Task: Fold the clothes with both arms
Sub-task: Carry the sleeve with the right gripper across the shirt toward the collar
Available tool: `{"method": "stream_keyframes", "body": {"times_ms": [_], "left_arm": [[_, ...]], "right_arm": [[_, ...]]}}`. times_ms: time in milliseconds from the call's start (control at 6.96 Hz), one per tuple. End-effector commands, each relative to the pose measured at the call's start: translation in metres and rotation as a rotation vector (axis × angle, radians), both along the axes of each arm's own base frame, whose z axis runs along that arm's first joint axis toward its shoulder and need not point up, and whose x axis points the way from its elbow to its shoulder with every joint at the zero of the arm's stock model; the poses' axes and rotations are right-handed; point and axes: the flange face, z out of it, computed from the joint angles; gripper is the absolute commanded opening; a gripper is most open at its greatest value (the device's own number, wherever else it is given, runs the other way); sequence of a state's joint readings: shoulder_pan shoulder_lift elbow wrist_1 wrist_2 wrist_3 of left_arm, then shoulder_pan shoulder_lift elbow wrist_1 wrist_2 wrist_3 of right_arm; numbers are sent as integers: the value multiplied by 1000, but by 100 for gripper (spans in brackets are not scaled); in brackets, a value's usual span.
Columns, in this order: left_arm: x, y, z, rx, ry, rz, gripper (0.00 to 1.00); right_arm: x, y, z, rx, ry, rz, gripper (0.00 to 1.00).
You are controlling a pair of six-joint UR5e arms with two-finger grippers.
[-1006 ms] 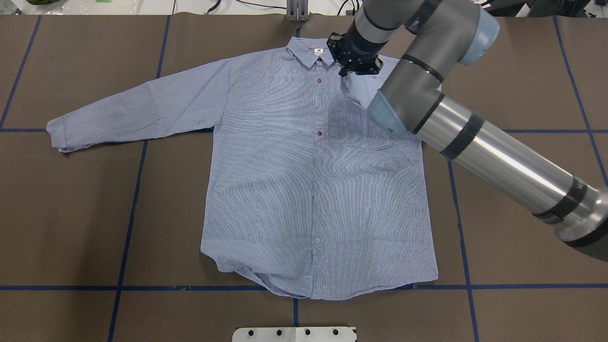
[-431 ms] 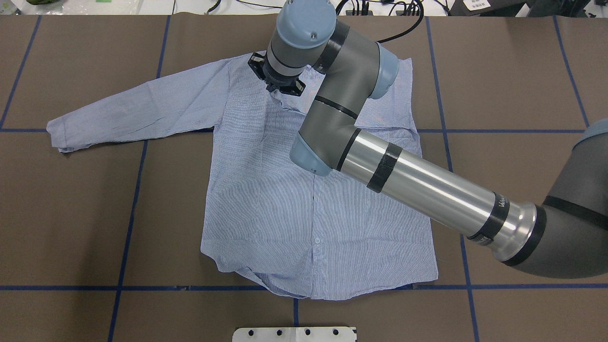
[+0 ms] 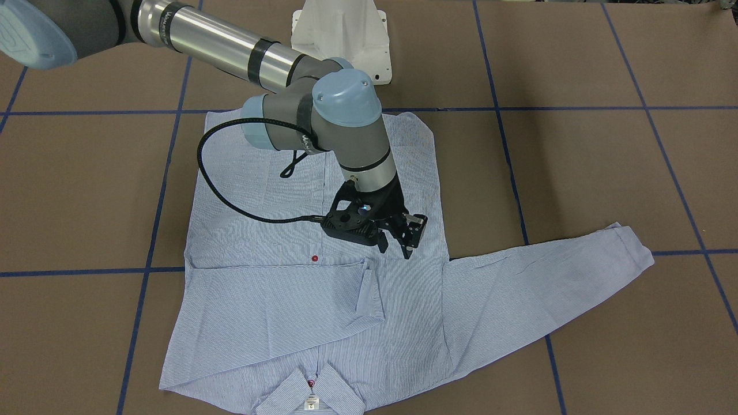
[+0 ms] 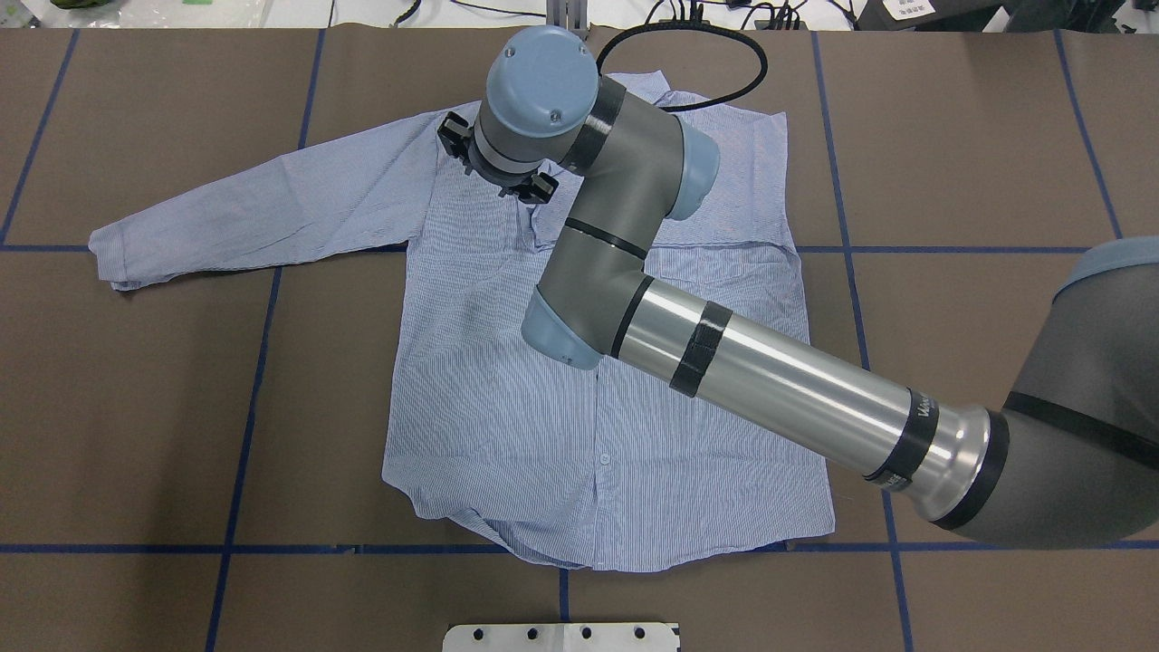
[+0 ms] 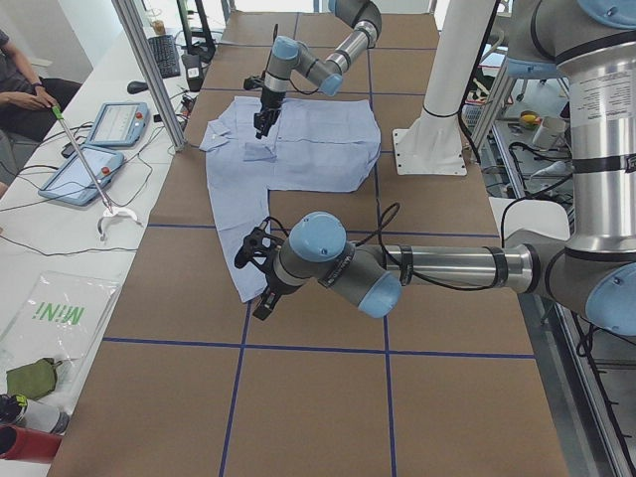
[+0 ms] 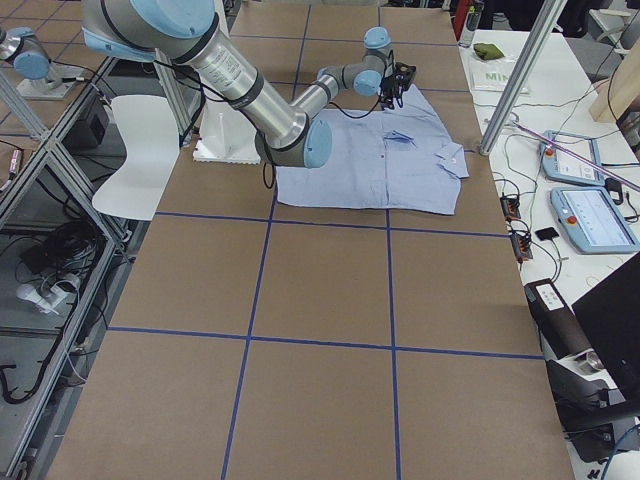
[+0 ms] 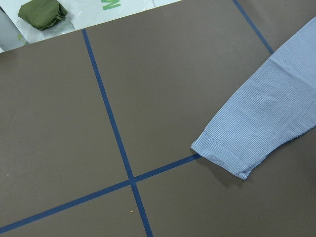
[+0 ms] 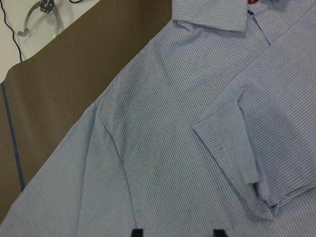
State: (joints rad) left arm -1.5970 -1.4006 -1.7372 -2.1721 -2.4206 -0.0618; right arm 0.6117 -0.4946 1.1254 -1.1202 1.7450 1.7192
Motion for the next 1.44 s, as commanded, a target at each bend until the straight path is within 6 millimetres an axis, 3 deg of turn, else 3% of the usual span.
{"method": "stream_keyframes", "body": {"times_ms": [0,144,287,575,718,862,1006,1149,1293], "left_arm": [[4,0,8,-20,3,7,100],[10,-1,11,-77,27,-15,100],[34,-13,17,-156,59,-16,99],[111,-53,16,-336,114,-6,99],[140,-83,23,-405,125,-7,99],[180,-107,25,-479,145,-10,98],[219,-119,24,-518,156,-53,98],[228,-126,40,-505,153,-67,96],[233,-132,48,-530,150,-80,88]], "right_arm": [[-3,8,-19,-34,-25,27,100],[12,13,-27,-56,-7,21,100],[35,7,-18,-115,14,-7,100],[116,1,74,-134,26,15,99],[152,-6,102,-93,55,0,99],[175,-8,133,-97,74,-22,99],[184,-7,140,-91,81,-7,99],[199,-9,141,-89,73,4,99],[200,-8,151,-96,85,8,99]]}}
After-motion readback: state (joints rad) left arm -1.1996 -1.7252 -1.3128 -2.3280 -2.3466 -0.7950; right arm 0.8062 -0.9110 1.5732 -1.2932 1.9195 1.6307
